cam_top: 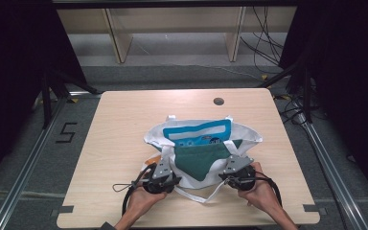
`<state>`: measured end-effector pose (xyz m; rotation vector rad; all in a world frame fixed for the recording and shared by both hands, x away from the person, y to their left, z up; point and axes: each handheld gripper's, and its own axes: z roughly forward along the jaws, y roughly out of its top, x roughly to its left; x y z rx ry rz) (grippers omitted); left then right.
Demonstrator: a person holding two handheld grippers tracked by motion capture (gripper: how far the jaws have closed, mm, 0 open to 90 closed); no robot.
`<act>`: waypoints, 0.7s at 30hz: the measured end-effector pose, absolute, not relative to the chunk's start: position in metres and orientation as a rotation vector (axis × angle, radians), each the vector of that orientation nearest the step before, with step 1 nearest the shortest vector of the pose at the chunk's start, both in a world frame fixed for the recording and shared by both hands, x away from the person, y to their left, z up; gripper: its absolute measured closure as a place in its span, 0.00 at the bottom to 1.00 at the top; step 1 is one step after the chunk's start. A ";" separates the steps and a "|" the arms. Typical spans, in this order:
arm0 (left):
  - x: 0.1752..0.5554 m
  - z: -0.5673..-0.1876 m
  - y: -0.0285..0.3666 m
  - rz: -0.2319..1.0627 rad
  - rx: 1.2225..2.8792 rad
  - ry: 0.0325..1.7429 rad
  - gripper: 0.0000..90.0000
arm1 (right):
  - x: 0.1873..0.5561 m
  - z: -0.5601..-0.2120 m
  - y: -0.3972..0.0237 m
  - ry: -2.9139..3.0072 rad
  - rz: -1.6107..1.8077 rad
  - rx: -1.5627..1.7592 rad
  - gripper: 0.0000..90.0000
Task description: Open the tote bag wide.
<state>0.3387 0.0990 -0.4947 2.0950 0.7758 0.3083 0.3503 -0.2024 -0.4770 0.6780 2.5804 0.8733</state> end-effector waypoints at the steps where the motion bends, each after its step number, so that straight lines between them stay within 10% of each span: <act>1: 0.334 -0.486 0.103 0.305 2.061 0.764 0.78 | 0.350 -0.478 -0.204 2.586 0.878 0.676 0.96; 6: 0.316 -0.434 0.134 0.326 1.951 0.703 0.77 | 0.352 -0.478 -0.211 2.590 0.929 0.703 0.90; 12: 0.326 -0.405 0.158 0.391 1.839 0.755 0.71 | 0.342 -0.456 -0.227 2.630 1.038 0.755 0.55; 21: 0.357 -0.379 0.171 0.413 1.653 0.860 0.68 | 0.324 -0.384 -0.287 2.414 1.159 0.868 0.48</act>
